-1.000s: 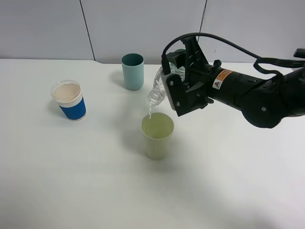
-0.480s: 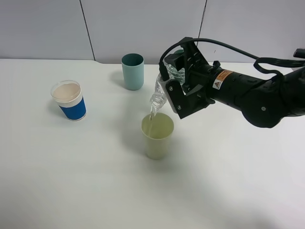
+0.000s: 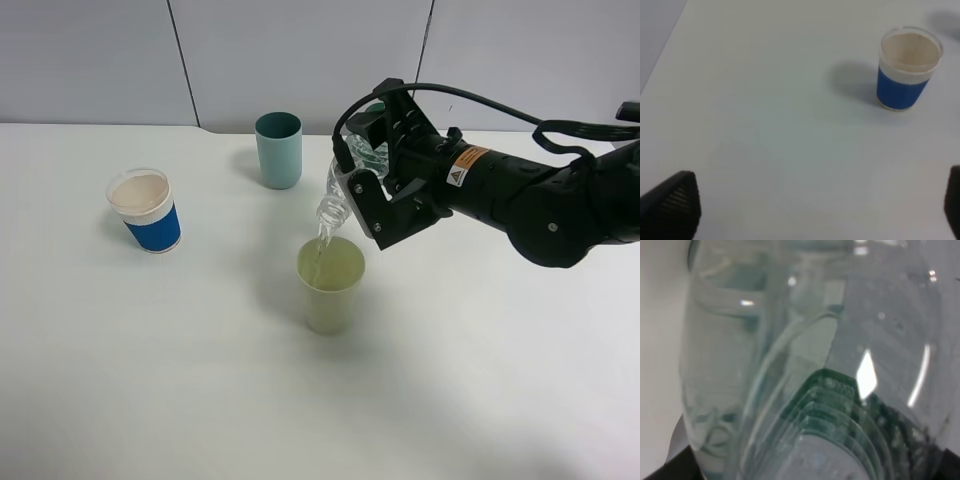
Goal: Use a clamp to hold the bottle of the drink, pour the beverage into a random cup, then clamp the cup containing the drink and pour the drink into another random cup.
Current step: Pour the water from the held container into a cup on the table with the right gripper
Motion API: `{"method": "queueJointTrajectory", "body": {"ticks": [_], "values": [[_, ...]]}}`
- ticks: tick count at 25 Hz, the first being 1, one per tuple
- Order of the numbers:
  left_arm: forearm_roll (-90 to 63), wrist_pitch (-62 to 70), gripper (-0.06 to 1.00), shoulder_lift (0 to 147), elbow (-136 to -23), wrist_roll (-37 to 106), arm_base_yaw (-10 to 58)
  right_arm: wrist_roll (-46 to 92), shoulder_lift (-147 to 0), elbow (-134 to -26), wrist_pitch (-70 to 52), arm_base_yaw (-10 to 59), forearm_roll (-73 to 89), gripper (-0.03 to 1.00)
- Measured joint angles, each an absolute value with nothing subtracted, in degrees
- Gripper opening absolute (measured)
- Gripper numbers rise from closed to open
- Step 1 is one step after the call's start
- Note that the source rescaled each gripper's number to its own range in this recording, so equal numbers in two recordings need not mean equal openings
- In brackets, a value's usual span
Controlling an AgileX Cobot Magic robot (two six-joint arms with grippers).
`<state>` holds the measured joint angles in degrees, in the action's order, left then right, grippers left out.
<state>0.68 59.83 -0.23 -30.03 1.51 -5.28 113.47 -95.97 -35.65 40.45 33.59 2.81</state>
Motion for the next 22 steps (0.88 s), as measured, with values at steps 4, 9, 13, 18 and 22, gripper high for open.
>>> {"method": "queueJointTrajectory", "body": {"ticks": [4,9,13,18,22], "values": [[0.7,59.8,0.98,-0.2,-30.0,1.5,-5.3,115.3,-96.0,-35.6,40.4,33.6,3.2,0.0],[0.7,59.8,0.98,-0.2,-30.0,1.5,-5.3,117.7,-96.0,-35.8,40.4,33.6,4.0,0.0],[0.7,59.8,0.98,-0.2,-30.0,1.5,-5.3,118.4,-96.0,-36.9,40.5,33.6,4.0,0.0],[0.7,59.8,0.98,-0.2,-30.0,1.5,-5.3,118.5,-96.0,-37.0,40.5,33.6,4.0,0.0],[0.7,59.8,0.98,-0.2,-30.0,1.5,-5.3,118.5,-96.0,-37.0,40.5,33.6,4.0,0.0]]}}
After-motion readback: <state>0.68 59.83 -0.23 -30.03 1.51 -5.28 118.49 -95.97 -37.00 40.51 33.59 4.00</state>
